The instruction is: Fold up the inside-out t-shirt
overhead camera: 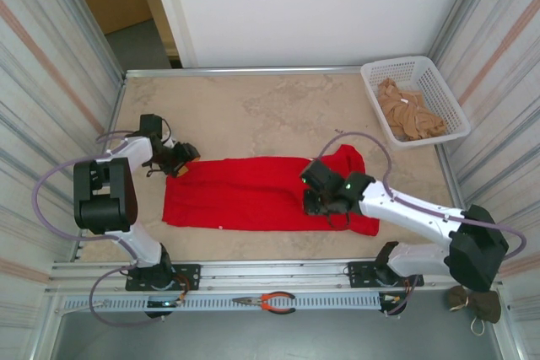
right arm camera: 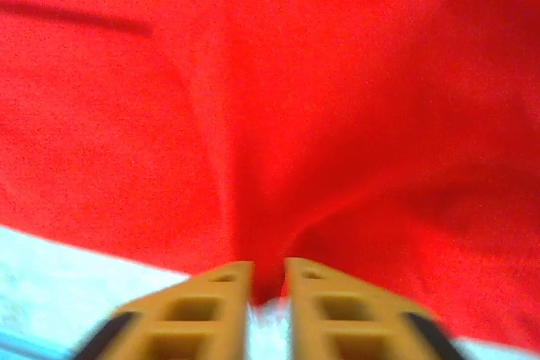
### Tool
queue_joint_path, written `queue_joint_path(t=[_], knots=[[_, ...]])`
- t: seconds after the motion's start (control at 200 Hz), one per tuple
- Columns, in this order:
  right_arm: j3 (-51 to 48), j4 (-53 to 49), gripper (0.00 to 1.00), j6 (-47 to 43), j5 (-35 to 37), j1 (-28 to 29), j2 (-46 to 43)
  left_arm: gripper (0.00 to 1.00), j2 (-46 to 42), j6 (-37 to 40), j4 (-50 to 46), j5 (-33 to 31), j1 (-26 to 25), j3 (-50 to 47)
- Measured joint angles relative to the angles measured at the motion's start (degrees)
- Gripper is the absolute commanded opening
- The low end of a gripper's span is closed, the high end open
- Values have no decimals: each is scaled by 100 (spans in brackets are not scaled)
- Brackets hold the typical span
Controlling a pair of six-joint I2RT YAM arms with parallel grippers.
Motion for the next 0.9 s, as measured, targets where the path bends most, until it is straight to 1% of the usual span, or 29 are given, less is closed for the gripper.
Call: queue_joint_path(t=[0.03,0.085,0.16,0.205,0.23,0.321,0.366,0.391,0.466,0.541,0.666,0.782,0.822,0.902], knots=[[-129,-39,59,133,-31,111,-52,55,0,0,-7,4,0,7],[-229,-227,60,280,-39,210,-155,55,0,2,-74,11,0,57],[-210,-439,58,332,20,52,-444,55,-4,4,-186,20,0,199],[-138,-535,55,280,35,-293,-702,55,-33,4,-227,46,0,306],[-90,-555,51,260,2,-511,-802,55,-50,4,-258,59,0,367],[144,-472,41,31,-98,-1648,-1095,55,-184,2,-345,125,0,575],[219,-378,37,-96,-201,-2098,-1104,55,-238,2,-361,175,0,671],[238,-299,36,-173,-264,-2323,-1062,55,-264,2,-369,214,0,730],[245,-55,34,-354,-439,-2747,-782,55,-302,0,-382,280,0,866],[208,214,32,-463,-590,-2865,-389,55,-310,0,-396,319,0,914],[-44,623,37,-564,-741,-2874,72,55,-313,4,-529,293,0,914],[-184,656,49,-710,-741,-2959,225,55,-317,50,-645,160,11,914],[-179,667,54,-791,-723,-3016,223,55,-317,103,-708,46,24,914],[-125,669,60,-988,-688,-3195,240,54,-317,223,-883,-245,46,914]])
